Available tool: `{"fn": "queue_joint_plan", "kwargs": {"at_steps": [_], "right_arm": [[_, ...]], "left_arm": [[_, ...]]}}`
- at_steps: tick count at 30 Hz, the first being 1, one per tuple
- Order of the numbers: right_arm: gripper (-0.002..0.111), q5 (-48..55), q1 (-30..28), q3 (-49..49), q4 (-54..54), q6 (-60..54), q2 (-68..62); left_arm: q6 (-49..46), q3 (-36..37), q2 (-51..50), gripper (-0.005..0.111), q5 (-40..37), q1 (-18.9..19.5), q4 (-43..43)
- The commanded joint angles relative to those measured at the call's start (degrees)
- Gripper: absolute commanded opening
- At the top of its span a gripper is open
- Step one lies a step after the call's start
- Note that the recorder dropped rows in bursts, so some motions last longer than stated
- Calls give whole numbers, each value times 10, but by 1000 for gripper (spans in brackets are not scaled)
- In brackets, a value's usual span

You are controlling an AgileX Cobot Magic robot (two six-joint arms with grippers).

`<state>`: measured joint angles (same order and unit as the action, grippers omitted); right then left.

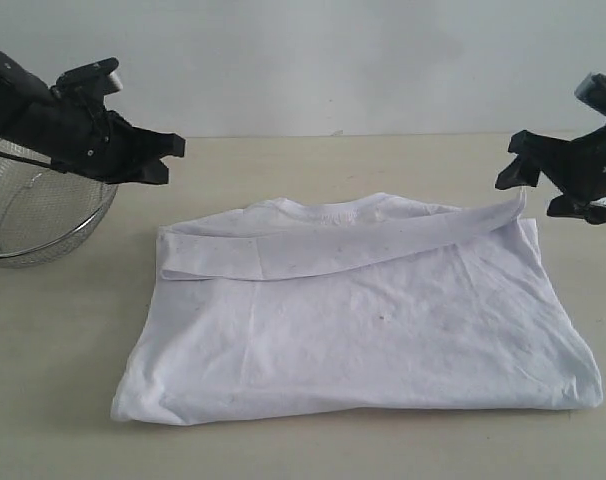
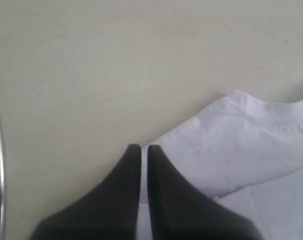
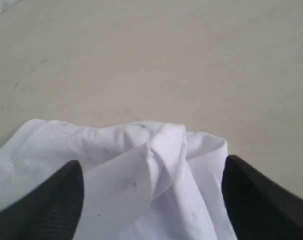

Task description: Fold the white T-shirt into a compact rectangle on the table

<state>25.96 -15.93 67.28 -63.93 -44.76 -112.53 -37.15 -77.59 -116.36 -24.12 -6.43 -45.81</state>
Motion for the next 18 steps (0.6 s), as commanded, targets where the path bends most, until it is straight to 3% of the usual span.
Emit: {"fn": "queue_joint_plan", "kwargs": {"at_steps": [1,6,7,12,18], "right_arm": [[44,4,0,9,4,-8,6],[3,53,0,24,4,-42,46],[0,75,0,28,4,-58,56],[0,159,30,35,46,-119,86],[0,148,174,41,193,-108,61]], "left_arm": [[-19,-4,37,5,-62,1,8],[-19,-4,65,5,-154,1,20],[-19,-4,67,5,-171,1,32],[-4,1,70,5,-271,-17,151],[-4,23,70,5,-303,-65,198]]}}
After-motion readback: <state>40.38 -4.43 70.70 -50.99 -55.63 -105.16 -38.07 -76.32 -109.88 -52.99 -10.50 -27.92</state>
